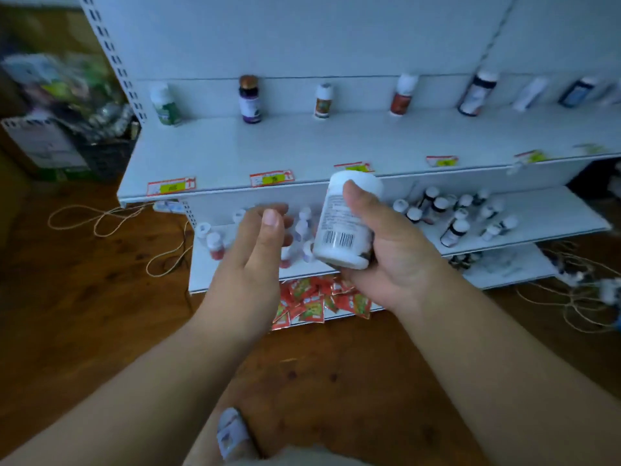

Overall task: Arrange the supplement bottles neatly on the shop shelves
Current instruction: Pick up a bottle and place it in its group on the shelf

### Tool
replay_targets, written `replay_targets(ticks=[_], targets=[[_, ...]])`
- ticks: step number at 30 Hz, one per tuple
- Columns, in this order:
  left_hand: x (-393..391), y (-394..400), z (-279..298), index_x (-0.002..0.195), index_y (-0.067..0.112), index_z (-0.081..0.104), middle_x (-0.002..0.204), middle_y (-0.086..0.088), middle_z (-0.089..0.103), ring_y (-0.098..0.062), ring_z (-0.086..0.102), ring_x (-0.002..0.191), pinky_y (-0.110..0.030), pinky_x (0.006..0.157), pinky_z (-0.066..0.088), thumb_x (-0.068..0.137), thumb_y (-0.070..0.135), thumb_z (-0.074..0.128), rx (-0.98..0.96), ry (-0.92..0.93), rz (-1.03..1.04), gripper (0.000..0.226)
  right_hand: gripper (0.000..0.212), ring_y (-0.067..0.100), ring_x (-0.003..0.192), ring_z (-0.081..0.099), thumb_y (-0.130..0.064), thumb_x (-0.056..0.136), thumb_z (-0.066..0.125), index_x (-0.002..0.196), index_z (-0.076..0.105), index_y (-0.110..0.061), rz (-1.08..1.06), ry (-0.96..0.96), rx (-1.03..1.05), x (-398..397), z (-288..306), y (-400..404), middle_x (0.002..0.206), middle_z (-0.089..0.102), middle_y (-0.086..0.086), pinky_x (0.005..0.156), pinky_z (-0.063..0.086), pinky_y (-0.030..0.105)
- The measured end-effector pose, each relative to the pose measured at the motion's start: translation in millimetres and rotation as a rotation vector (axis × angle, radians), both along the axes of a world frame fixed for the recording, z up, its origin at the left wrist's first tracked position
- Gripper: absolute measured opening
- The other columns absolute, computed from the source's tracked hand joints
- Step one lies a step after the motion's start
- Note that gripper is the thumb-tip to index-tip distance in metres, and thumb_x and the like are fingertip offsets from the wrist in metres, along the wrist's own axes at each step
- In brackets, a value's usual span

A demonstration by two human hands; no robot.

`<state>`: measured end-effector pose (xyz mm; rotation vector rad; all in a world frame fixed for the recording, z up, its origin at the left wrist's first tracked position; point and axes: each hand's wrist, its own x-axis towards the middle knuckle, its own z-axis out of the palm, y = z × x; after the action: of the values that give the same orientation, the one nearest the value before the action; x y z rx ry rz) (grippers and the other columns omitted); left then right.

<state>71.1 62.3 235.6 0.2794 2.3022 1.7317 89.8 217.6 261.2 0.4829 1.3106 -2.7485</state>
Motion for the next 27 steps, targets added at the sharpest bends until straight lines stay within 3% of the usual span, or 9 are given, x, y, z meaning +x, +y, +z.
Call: replay_targets(ticks=[2,6,9,12,15,18,21,25,27], targets=[[26,37,10,0.119,0.054,0.048,0.120,0.023,0.059,-0.003,0.055,0.116,-0.045,0.104,0.043,0.073,0.087,0.010,0.022,0.026,-0.046,0.068,0.044,0.027,0.073,0.068,-0.017,0.065,0.086,0.100,0.060,-0.010,-0.051,0.018,0.035,35,13,35,0.083,0.066,0.011,0.062,0.059,0.038],[77,120,26,0.112,0.054,0.051,0.116,0.022,0.062,-0.006,0.058,0.112,-0.046,0.102,0.044,0.072,0.090,0.013,0.070,0.077,-0.189,0.066,0.057,0.023,0.065,0.066,-0.057,0.076,0.066,0.107,0.062,-0.009,-0.237,-0.017,0.055,109,34,109,0.081,0.065,0.013,0.059,0.057,0.033],[113,182,33,0.112,0.051,0.053,0.118,0.022,0.061,-0.002,0.058,0.110,-0.045,0.102,0.045,0.073,0.087,0.015,0.104,0.079,-0.330,0.065,0.047,0.022,0.070,0.066,-0.045,0.092,0.051,0.118,0.064,-0.007,-0.410,-0.030,-0.020,165,38,163,0.083,0.066,0.012,0.061,0.055,0.031],[143,234,29,0.112,0.048,0.054,0.116,0.020,0.062,-0.004,0.059,0.110,-0.046,0.100,0.046,0.069,0.093,0.017,0.126,0.076,-0.441,0.072,0.050,0.024,0.079,0.067,-0.037,0.083,0.060,0.123,0.062,-0.008,-0.489,-0.051,-0.010,211,35,208,0.092,0.067,0.012,0.068,0.057,0.036],[151,289,28,0.107,0.056,0.055,0.116,0.020,0.063,-0.008,0.059,0.113,-0.045,0.099,0.046,0.059,0.101,0.020,0.131,0.025,-0.506,0.075,0.058,0.027,0.088,0.066,-0.035,0.075,0.065,0.126,0.061,-0.008,-0.504,-0.002,0.020,236,37,254,0.098,0.067,0.013,0.073,0.058,0.041],[155,347,34,0.121,0.043,0.057,0.117,0.017,0.064,0.000,0.060,0.107,-0.024,0.090,0.048,0.083,0.075,0.028,0.184,0.023,-0.599,0.057,0.055,0.027,0.086,0.066,-0.031,0.077,0.064,0.124,0.059,-0.004,-0.534,0.023,0.109,248,41,304,0.095,0.066,0.013,0.069,0.060,0.040],[158,409,41,0.129,0.023,0.056,0.118,0.011,0.063,0.002,0.060,0.103,-0.005,0.075,0.045,0.088,0.054,0.033,0.219,0.055,-0.767,0.057,0.061,0.026,0.082,0.069,-0.030,0.081,0.072,0.130,0.051,-0.001,-0.634,0.030,0.170,259,42,358,0.092,0.067,0.012,0.064,0.058,0.042],[160,515,32,0.111,0.043,0.059,0.109,0.021,0.063,-0.004,0.059,0.111,-0.023,0.082,0.046,0.080,0.070,0.035,0.127,0.038,-0.862,0.047,0.063,0.025,0.085,0.070,-0.038,0.075,0.075,0.124,0.055,-0.003,-0.795,0.010,0.260,283,46,429,0.095,0.069,0.013,0.066,0.057,0.039],[171,558,39,0.113,0.048,0.053,0.108,0.029,0.058,0.009,0.054,0.108,-0.020,0.084,0.043,0.077,0.083,0.027,0.114,0.123,-0.946,0.056,0.056,0.028,0.090,0.070,-0.037,0.079,0.070,0.123,0.058,-0.004,-0.858,-0.014,0.326,299,54,464,0.102,0.068,0.019,0.069,0.058,0.041]])
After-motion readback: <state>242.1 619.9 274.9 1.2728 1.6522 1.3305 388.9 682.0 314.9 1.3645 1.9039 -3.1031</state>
